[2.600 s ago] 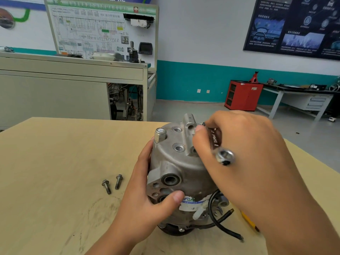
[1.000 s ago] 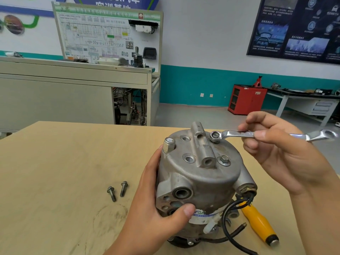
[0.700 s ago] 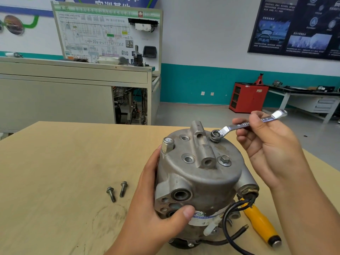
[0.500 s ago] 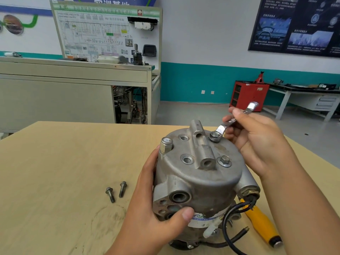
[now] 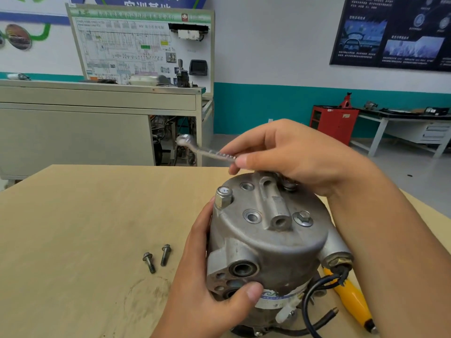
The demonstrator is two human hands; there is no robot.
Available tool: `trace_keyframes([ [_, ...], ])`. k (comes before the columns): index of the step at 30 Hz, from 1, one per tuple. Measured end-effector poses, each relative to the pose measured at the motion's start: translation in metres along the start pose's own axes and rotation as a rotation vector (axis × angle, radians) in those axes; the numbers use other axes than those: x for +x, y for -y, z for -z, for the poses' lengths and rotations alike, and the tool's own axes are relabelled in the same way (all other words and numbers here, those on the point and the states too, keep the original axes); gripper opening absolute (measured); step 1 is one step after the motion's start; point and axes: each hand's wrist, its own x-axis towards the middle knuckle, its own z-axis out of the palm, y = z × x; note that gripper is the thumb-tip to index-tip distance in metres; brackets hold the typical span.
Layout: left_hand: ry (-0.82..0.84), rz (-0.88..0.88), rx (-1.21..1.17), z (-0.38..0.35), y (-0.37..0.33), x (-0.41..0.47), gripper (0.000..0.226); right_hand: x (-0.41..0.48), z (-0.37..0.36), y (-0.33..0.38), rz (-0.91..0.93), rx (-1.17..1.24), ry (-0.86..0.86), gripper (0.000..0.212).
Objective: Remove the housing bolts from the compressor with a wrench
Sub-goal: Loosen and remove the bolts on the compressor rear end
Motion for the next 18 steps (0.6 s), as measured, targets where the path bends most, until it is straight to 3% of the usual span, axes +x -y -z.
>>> trace_keyframes([
  [5,-0.002,-0.04,0.012,-0.002,0.0,0.001,0.087,-0.028,-0.013,0.009,0.186,-0.585,-0.125,0.018],
  [11,-0.014,-0.059,0.071,0.0,0.006,-0.001,0.087,-0.041,-0.012,-0.001,0.249,-0.231,-0.31,0.03],
  [18,-0.019,-0.047,0.088,0.0,0.006,0.0,0.089,-0.042,-0.02,-0.003,0.278,-0.29,-0.212,0.018],
])
